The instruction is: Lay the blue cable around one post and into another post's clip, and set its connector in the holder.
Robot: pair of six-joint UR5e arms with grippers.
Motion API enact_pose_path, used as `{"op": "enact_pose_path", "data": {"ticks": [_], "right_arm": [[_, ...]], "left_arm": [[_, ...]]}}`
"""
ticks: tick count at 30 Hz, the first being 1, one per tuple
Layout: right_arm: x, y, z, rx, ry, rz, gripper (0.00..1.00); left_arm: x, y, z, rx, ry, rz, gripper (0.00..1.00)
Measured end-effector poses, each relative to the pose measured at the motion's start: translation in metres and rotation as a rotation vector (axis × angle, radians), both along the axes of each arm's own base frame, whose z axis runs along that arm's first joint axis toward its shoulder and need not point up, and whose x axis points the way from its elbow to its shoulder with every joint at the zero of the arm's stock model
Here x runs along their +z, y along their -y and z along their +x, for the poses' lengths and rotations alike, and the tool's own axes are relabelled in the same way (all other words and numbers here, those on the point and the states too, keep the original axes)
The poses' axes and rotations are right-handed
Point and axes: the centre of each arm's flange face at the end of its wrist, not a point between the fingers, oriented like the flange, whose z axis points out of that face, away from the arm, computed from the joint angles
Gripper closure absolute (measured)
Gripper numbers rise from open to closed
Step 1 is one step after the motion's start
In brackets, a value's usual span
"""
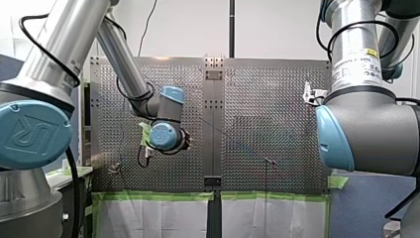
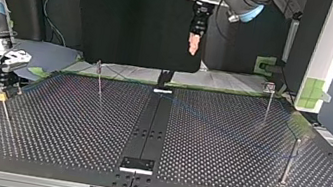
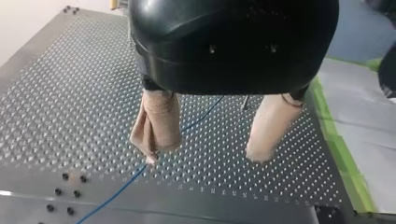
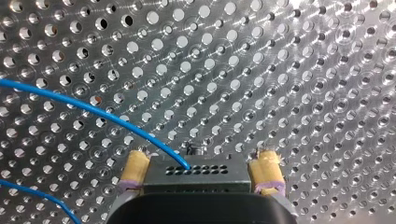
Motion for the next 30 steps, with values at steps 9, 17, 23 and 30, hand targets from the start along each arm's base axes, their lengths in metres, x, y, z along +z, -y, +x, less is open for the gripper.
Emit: {"op": "enact_pose_path", "data": {"ticks": [9, 17, 23, 30], "right_arm": [[0.0, 0.0, 0.0, 0.0, 0.0, 0.0, 0.02], [0.0, 0.0, 0.0, 0.0, 0.0, 0.0, 0.02], [0.0, 0.0, 0.0, 0.0, 0.0, 0.0, 0.02], [0.0, 0.0, 0.0, 0.0, 0.0, 0.0, 0.02]], "left_arm": [[0.001, 0.014, -0.025, -0.004, 0.021, 0.017, 0.0], [-0.009, 0.012, -0.065, 0.001, 0.03, -0.024, 0.0], [-0.008, 0.018, -0.083, 0.001, 0.061, -0.052, 0.0], [-0.004, 0.029, -0.101, 0.0, 0.105, -0.088, 0.0]]}}
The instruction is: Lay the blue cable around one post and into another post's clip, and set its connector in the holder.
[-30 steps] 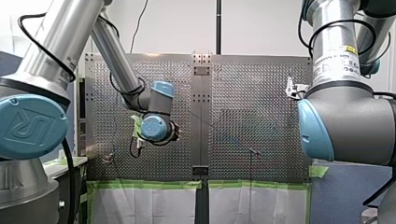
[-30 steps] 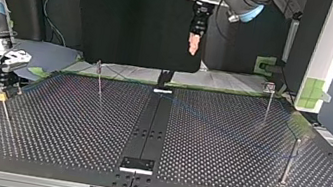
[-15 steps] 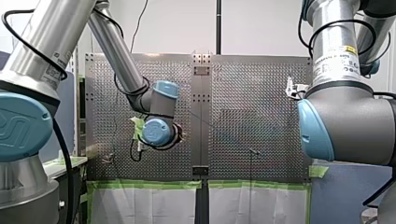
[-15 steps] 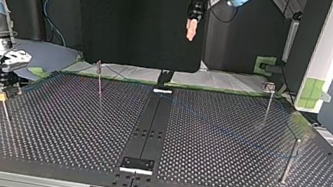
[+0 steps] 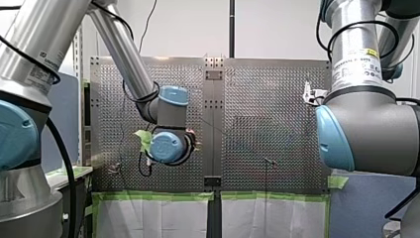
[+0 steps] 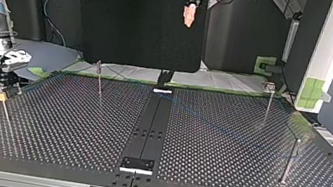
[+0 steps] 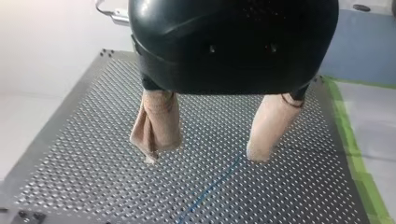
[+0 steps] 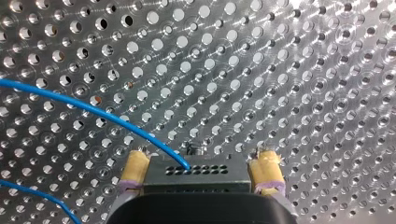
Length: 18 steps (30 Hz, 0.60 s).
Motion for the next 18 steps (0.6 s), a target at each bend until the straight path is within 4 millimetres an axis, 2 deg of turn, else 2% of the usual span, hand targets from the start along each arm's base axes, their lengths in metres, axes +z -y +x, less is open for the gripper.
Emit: {"op": "enact_pose_path", "data": {"ticks": [18], "right_arm": [[0.0, 0.0, 0.0, 0.0, 0.0, 0.0, 0.02]], "left_arm": [[0.0, 0.02, -0.057, -0.118, -0.006, 0.017, 0.0]]}}
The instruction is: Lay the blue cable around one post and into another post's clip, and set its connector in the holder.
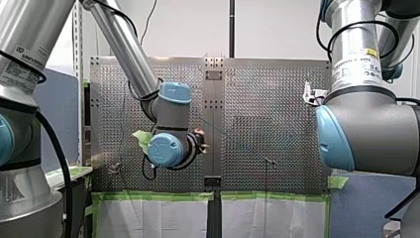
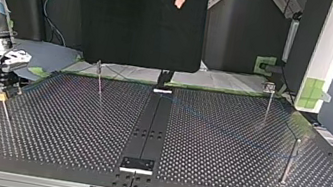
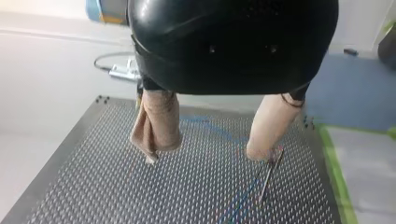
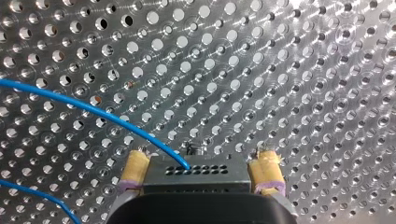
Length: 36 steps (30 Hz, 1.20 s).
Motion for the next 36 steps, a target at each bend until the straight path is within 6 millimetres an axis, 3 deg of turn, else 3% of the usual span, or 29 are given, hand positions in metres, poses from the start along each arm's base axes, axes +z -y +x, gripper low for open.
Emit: {"op": "enact_pose_path", "data": {"ticks": [20, 27, 36], "right_arm": [[0.0, 0.0, 0.0, 0.0, 0.0, 0.0, 0.02], [0.0, 0.0, 0.0, 0.0, 0.0, 0.0, 0.02], [0.0, 0.0, 0.0, 0.0, 0.0, 0.0, 0.02]], "left_arm": [[0.0, 0.015, -0.065, -0.173, -0.002, 0.002, 0.0], [0.0, 0.016, -0.057, -0.163, -0.006, -0.01, 0.0], [0.005, 0.024, -0.024, -0.162, 0.016, -0.045, 0.0]]}}
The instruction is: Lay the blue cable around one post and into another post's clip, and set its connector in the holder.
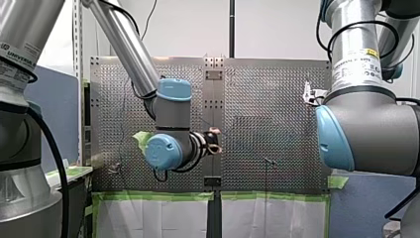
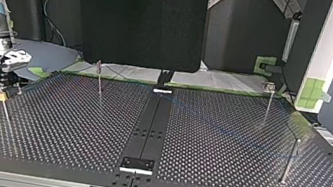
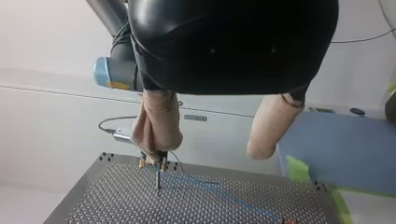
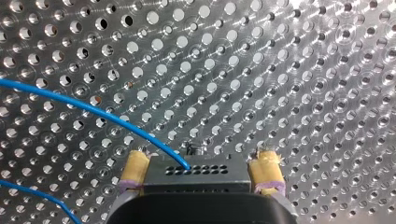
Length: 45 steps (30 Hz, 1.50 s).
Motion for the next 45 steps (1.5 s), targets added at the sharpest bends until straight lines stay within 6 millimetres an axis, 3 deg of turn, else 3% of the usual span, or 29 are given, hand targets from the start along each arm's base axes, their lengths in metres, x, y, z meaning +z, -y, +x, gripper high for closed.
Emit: {"op": "enact_pose_path", "data": {"ticks": [33, 45], "right_arm": [[0.0, 0.0, 0.0, 0.0, 0.0, 0.0, 0.02], [0.0, 0.0, 0.0, 0.0, 0.0, 0.0, 0.02]], "left_arm": [[-0.003, -0.022, 0.107, 0.002, -0.029, 0.024, 0.0], [-0.004, -0.047, 0.147, 0.118, -0.041, 0.018, 0.0]]}}
